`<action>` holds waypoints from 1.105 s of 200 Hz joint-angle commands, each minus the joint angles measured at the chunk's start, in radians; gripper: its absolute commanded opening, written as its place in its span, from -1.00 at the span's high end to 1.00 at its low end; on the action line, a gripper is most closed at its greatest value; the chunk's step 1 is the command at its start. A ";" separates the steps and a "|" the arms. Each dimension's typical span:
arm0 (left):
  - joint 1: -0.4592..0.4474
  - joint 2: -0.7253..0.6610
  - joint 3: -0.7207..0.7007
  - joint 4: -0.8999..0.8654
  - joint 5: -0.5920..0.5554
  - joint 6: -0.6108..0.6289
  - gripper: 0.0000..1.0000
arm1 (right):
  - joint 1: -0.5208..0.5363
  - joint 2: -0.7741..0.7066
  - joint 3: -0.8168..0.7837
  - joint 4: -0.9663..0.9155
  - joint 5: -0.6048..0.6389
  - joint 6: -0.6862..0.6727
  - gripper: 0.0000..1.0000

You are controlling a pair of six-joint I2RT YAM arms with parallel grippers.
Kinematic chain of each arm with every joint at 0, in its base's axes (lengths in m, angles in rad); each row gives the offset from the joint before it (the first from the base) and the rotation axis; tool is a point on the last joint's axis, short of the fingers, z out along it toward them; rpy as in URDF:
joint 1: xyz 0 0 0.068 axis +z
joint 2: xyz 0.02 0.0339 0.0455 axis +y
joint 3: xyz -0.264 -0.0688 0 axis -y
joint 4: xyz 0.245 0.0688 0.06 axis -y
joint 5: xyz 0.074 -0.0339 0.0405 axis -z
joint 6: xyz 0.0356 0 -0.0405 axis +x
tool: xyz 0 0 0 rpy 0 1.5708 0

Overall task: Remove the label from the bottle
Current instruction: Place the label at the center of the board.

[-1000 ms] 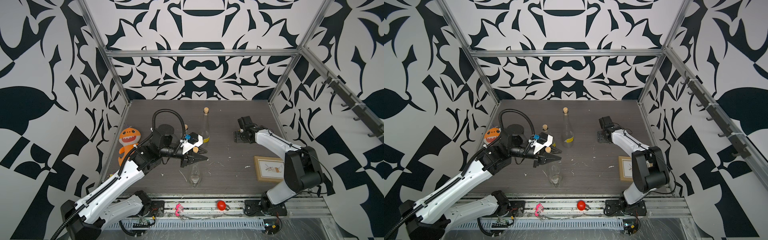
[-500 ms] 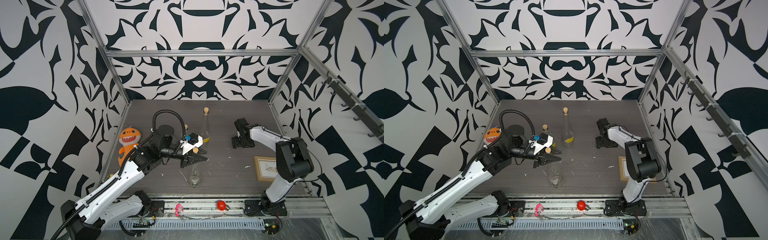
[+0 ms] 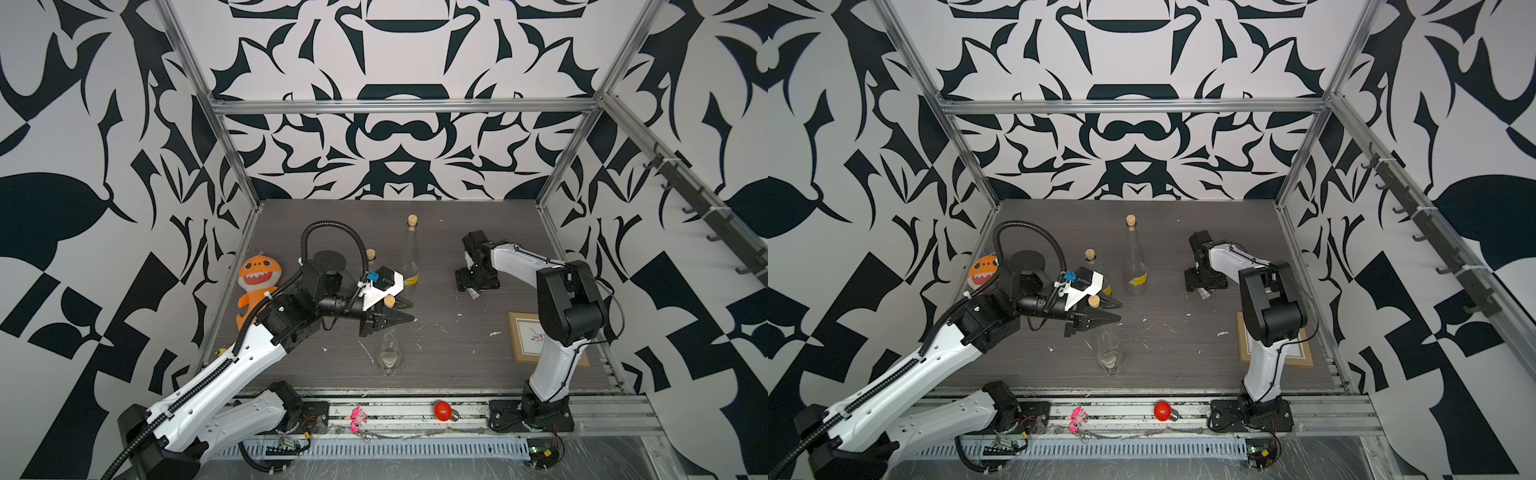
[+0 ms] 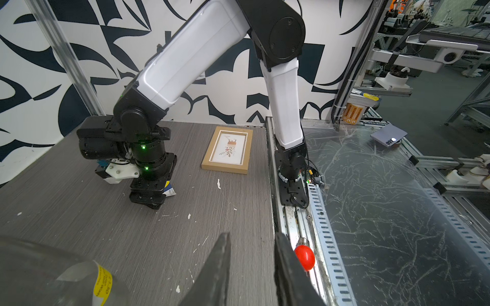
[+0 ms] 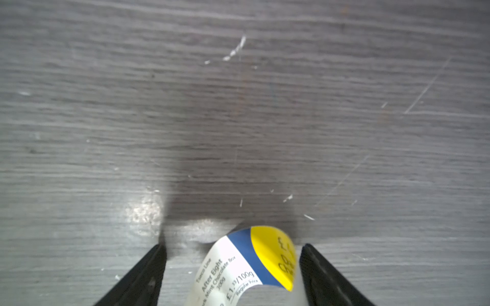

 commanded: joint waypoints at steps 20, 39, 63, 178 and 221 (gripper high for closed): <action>-0.001 -0.009 -0.002 0.061 0.019 -0.011 1.00 | 0.000 -0.054 0.009 -0.034 0.032 -0.028 -0.66; -0.002 -0.007 -0.003 0.063 0.021 -0.012 1.00 | 0.000 -0.092 0.021 -0.046 0.106 -0.055 -0.69; -0.001 -0.002 -0.001 0.063 0.023 -0.012 1.00 | 0.000 -0.127 0.050 -0.061 0.169 -0.095 -0.75; -0.001 -0.018 0.013 0.042 -0.086 -0.022 1.00 | 0.004 -0.574 -0.086 0.141 -0.224 -0.188 -0.69; -0.002 -0.055 0.019 0.020 -0.170 -0.023 1.00 | 0.086 -0.875 -0.330 0.381 -0.581 -0.211 -0.71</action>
